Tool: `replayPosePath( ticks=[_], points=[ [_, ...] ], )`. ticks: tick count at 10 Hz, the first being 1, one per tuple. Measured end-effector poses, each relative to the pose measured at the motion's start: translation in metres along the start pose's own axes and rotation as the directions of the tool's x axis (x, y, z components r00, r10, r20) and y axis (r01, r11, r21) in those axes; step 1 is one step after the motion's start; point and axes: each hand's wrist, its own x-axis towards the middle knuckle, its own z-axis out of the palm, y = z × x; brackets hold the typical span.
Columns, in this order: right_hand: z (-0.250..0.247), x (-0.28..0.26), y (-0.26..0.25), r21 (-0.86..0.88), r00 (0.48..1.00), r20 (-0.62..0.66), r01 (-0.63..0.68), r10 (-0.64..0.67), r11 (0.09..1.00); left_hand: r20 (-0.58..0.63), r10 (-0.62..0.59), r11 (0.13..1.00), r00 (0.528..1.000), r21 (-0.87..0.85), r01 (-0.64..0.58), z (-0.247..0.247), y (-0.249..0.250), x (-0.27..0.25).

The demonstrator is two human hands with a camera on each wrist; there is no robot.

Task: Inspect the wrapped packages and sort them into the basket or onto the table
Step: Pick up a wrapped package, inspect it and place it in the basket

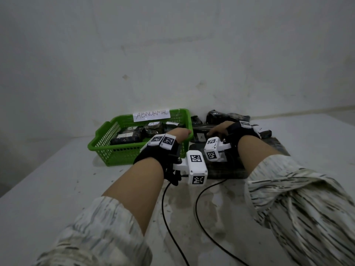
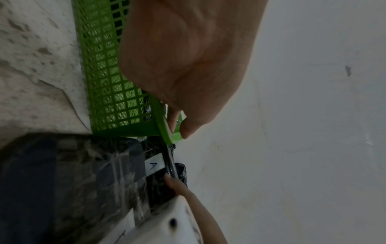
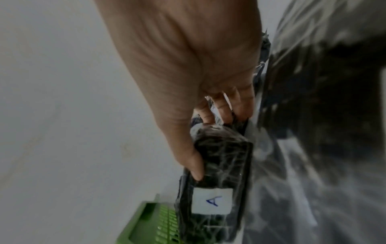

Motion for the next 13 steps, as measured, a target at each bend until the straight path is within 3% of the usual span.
replayPosePath(
  ticks=[1,2,3,4,6,7,8,9,11,13],
  points=[
    [-0.013,-0.02,0.0,0.158,0.987,-0.158,0.033,-0.008,0.987,0.001,0.008,1.0,1.0,-0.021,-0.008,-0.001,-0.001,0.0],
    [-0.031,-0.007,0.01,0.373,0.961,-0.277,0.111,-0.004,0.921,-0.006,0.013,0.999,1.0,-0.038,-0.013,-0.001,-0.002,-0.001],
    [-0.037,-0.023,0.007,0.618,0.97,-0.241,0.173,-0.024,0.767,-0.005,0.024,0.996,1.0,-0.084,-0.024,-0.002,-0.001,-0.005],
    [-0.042,-0.043,0.006,0.723,0.982,-0.107,0.185,-0.156,0.665,-0.041,0.046,0.981,0.998,-0.187,-0.053,-0.004,0.001,-0.012],
    [-0.031,-0.071,0.003,0.649,0.928,0.189,0.128,-0.322,0.75,-0.084,0.052,0.906,0.995,-0.414,-0.083,-0.01,0.011,-0.025],
    [-0.027,-0.08,0.003,0.573,0.907,0.257,0.134,-0.333,0.808,-0.15,0.11,0.788,0.983,-0.589,-0.178,-0.012,0.004,-0.026],
    [-0.024,-0.084,0.002,0.547,0.84,0.354,0.17,-0.411,0.82,-0.2,0.186,0.761,0.962,-0.59,-0.27,-0.013,0.003,-0.025],
    [-0.011,-0.095,-0.007,0.513,0.82,0.405,0.164,-0.406,0.842,-0.211,0.313,0.747,0.926,-0.547,-0.377,-0.012,0.008,-0.03],
    [0.009,-0.115,-0.023,0.577,0.882,0.219,0.226,-0.416,0.784,-0.221,0.436,0.68,0.872,-0.554,-0.48,-0.018,0.015,-0.035],
    [0.017,-0.118,-0.026,0.54,0.902,0.097,0.308,-0.422,0.783,-0.205,0.384,0.572,0.9,-0.713,-0.406,-0.018,0.011,-0.036]
  ],
)
